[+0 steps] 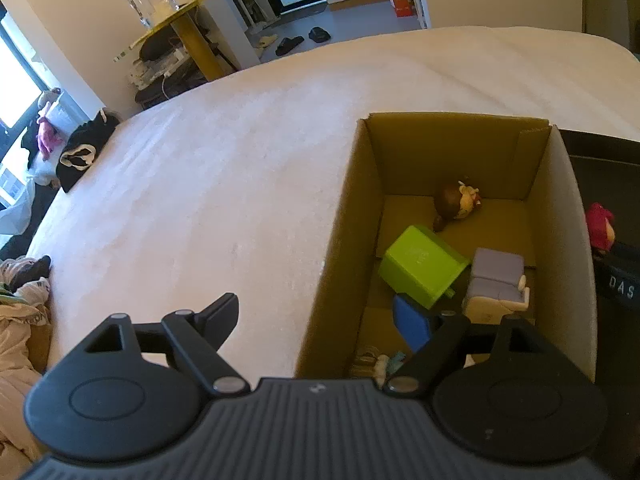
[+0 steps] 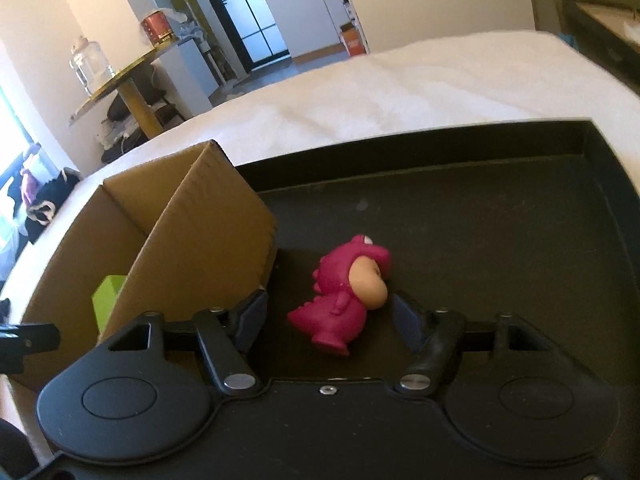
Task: Organize rigid objects
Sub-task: 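Move the right tool to the pink dinosaur figurine and grasp it, then carry the pink dinosaur into the box and open the right tool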
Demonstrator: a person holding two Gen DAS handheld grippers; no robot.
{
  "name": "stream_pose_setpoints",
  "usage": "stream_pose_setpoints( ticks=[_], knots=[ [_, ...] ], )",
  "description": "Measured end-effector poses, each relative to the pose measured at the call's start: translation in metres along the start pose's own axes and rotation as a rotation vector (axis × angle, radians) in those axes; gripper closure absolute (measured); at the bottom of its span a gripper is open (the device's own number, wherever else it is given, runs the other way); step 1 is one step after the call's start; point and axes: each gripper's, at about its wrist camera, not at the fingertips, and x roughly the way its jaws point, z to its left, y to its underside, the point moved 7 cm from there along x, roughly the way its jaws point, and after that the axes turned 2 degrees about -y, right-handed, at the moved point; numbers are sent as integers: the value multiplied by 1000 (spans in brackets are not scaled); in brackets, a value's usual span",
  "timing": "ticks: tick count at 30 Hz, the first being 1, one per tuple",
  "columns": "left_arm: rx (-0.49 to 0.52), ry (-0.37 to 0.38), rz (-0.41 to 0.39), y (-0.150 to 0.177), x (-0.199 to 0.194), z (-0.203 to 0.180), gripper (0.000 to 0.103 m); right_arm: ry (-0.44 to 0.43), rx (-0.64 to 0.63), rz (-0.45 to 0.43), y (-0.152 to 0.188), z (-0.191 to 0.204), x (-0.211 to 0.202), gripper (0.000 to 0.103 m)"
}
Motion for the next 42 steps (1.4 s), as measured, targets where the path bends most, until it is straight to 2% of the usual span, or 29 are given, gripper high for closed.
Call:
stream_pose_setpoints(
  ticks=[2, 9, 21, 42],
  knots=[
    [-4, -7, -2, -1, 0, 3, 20, 6, -30, 12, 2, 2, -3, 51],
    [-47, 15, 6, 2, 1, 13, 20, 31, -15, 31, 7, -6, -23, 51],
    [-97, 92, -4, 7, -7, 25, 20, 74, -40, -15, -4, -6, -61, 51],
    [-185, 188, -34, 12, -13, 47, 20, 117, -133, -66, -33, 42, -90, 51]
  ],
)
